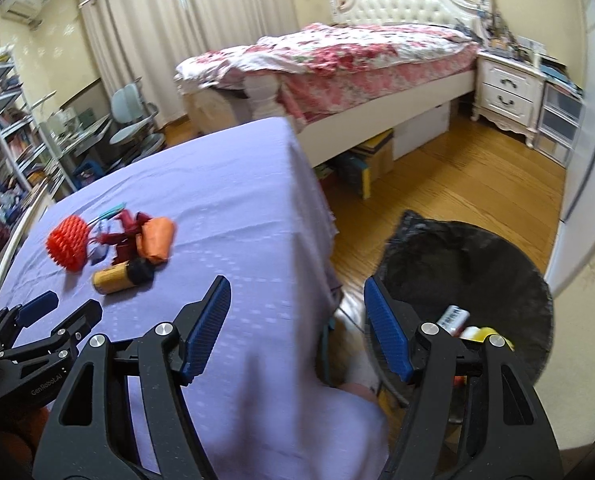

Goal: Collect trash
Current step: 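Move both tools back over the table toward the gold spray can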

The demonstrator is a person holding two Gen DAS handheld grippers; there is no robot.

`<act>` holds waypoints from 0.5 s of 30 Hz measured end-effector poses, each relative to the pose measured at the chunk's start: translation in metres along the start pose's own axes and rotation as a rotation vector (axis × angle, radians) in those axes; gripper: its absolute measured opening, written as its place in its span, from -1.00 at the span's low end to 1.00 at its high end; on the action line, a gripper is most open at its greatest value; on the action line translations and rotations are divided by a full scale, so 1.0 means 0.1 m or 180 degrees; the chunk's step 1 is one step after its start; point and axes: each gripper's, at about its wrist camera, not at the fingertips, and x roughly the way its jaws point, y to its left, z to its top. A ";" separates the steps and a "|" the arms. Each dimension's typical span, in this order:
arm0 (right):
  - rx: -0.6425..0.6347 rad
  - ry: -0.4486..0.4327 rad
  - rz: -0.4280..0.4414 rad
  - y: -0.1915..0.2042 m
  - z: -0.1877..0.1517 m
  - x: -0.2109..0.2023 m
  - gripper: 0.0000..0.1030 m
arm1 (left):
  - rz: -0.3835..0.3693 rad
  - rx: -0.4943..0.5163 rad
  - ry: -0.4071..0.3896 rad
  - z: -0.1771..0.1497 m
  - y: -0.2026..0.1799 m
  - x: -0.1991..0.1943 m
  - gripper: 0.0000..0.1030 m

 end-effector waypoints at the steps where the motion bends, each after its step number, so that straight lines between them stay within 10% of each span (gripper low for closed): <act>1: -0.0038 0.0029 0.0021 0.08 0.01 0.04 0.31 | 0.0032 -0.0037 0.0003 0.00 0.08 0.01 0.58; 15: -0.0365 0.0321 0.0122 0.80 0.23 0.62 0.32 | 0.0299 -0.0398 0.0135 -0.14 0.77 0.08 0.58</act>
